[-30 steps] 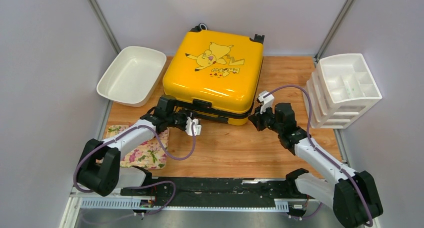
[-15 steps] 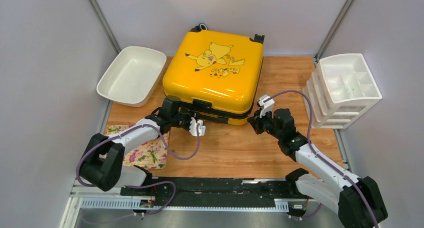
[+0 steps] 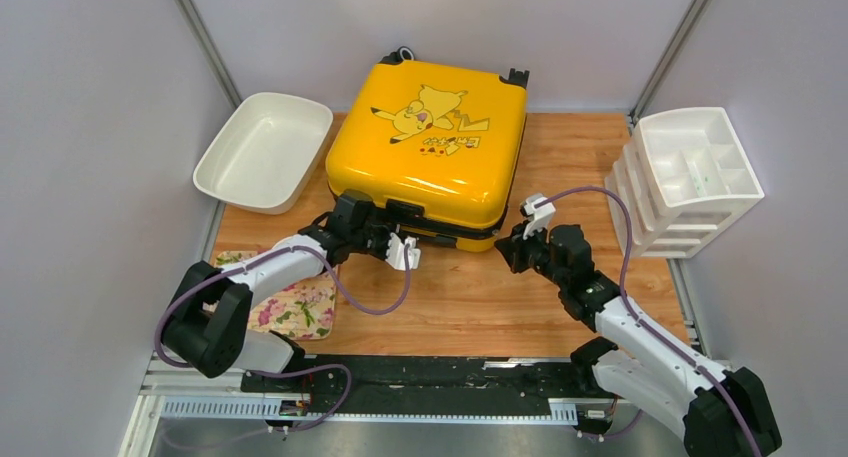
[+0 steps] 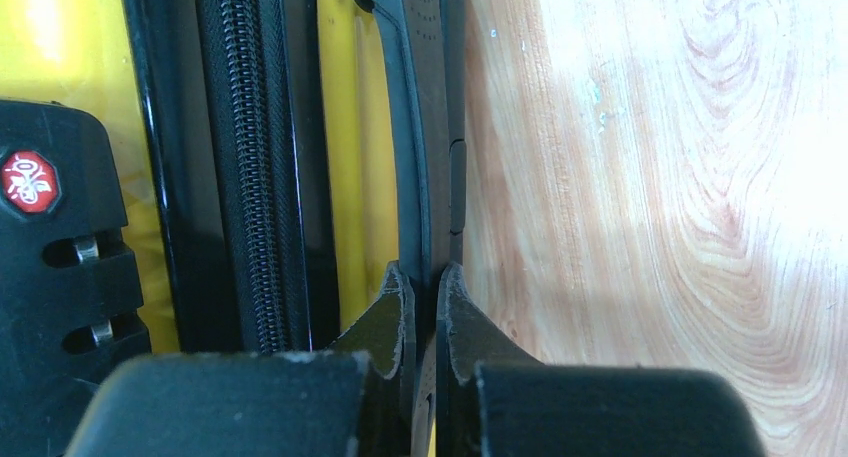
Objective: Open, take out, and arrange the luggage
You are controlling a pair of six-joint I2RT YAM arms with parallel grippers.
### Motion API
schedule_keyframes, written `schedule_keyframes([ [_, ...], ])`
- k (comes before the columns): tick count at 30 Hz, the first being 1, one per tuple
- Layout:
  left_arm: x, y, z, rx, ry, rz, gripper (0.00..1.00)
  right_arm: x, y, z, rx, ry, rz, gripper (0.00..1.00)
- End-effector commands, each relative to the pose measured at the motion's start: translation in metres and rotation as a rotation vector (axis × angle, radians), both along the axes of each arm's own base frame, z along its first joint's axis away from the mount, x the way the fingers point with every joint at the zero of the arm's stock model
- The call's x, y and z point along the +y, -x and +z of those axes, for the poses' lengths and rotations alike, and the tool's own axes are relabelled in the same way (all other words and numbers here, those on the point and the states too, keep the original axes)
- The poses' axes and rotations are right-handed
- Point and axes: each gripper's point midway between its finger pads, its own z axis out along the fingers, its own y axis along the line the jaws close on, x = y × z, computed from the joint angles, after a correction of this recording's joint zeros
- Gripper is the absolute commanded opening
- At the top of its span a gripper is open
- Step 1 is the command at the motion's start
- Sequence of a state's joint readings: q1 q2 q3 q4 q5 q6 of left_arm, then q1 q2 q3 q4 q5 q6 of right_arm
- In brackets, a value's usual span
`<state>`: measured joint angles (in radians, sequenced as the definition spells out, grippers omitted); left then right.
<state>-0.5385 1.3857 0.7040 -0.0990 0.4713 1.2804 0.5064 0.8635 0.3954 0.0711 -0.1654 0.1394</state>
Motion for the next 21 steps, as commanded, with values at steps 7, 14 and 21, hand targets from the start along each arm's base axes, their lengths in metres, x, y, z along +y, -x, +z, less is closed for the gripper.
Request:
schedule_keyframes([
  [7,-0.066,0.044,-0.015,0.22,0.065,-0.044,0.0,0.016,0.01,0.019,0.018,-0.101,0.0,0.0],
  [14,-0.104,0.058,-0.007,0.324,0.139,-0.012,0.0,0.002,-0.006,0.016,0.026,-0.083,-0.133,0.0],
  [21,-0.123,0.084,0.023,0.451,0.225,-0.024,0.0,-0.019,-0.017,0.022,-0.025,-0.052,-0.252,0.0],
])
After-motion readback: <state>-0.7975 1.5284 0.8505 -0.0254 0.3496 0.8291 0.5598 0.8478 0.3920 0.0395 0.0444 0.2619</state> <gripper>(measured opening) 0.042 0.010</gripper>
